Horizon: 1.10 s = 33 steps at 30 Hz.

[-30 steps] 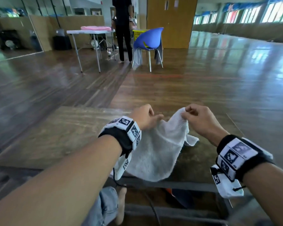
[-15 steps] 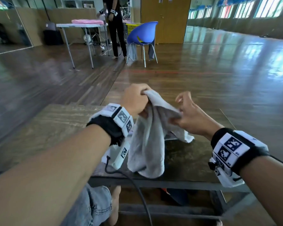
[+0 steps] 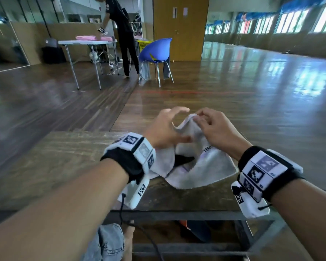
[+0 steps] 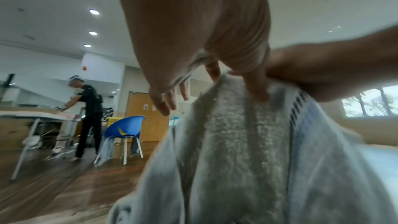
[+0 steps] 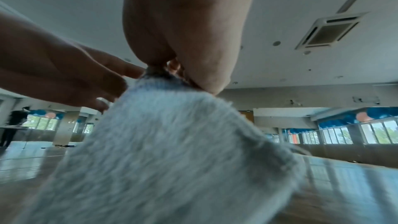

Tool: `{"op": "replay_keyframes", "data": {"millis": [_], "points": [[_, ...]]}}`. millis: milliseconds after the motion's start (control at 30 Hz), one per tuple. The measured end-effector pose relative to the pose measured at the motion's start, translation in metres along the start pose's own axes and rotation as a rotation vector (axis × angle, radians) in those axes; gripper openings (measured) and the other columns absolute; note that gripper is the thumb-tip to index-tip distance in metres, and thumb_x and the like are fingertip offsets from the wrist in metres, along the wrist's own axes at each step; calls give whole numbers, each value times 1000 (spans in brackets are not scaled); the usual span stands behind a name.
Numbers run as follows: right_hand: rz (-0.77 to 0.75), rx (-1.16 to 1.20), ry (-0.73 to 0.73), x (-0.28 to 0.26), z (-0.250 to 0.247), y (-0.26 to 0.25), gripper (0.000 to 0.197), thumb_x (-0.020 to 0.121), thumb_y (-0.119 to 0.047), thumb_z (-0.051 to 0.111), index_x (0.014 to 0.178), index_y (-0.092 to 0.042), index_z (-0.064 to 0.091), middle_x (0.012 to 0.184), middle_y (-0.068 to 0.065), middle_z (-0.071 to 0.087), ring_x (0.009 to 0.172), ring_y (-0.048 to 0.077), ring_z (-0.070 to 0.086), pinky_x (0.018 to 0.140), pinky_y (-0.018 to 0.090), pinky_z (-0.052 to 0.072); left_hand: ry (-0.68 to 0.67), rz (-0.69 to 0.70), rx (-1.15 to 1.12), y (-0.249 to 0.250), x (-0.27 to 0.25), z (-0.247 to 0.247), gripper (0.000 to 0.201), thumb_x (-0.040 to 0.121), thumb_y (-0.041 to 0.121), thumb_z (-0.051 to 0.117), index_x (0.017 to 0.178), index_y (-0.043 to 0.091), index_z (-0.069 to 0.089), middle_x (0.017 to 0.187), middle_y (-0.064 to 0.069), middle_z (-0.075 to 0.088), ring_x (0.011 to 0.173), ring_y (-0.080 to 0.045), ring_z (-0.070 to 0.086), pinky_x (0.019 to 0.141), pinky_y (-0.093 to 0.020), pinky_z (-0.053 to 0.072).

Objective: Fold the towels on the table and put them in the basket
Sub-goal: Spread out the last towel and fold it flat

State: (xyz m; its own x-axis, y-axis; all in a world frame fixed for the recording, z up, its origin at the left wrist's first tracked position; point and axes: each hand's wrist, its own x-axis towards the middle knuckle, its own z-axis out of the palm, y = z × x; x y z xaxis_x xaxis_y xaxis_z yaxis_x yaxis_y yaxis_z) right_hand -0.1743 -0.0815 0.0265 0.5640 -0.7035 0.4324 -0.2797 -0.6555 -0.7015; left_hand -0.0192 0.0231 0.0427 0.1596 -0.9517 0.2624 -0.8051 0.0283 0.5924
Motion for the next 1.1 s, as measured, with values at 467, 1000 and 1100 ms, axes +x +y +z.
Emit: {"op": "replay_keyframes", "data": {"millis": [467, 1000, 1100], "points": [[154, 3, -29, -40, -11, 12, 16, 88, -28, 68, 85, -13, 66, 66, -9, 58, 62, 8, 48, 60, 32, 42, 378, -143, 141, 12, -2, -32, 28, 87, 23, 60, 61, 18, 50, 69, -4, 59, 83, -34, 64, 64, -34, 44], [91, 348, 34, -49, 7, -36, 11, 98, -24, 64, 94, -15, 61, 87, 2, 68, 75, 9, 60, 68, 23, 49, 123, 152, 27, 40, -30, -22, 16, 86, 4, 63, 85, 11, 78, 72, 6, 71, 68, -6, 63, 64, -27, 51], [61, 413, 117, -57, 8, -34, 14, 97, -30, 66, 89, -19, 63, 77, -8, 65, 70, 5, 59, 63, 18, 49, 149, 30, -82, 36, -30, -23, 43, 92, 25, 68, 61, -2, 58, 54, 1, 49, 48, -8, 40, 53, -22, 35]]}}
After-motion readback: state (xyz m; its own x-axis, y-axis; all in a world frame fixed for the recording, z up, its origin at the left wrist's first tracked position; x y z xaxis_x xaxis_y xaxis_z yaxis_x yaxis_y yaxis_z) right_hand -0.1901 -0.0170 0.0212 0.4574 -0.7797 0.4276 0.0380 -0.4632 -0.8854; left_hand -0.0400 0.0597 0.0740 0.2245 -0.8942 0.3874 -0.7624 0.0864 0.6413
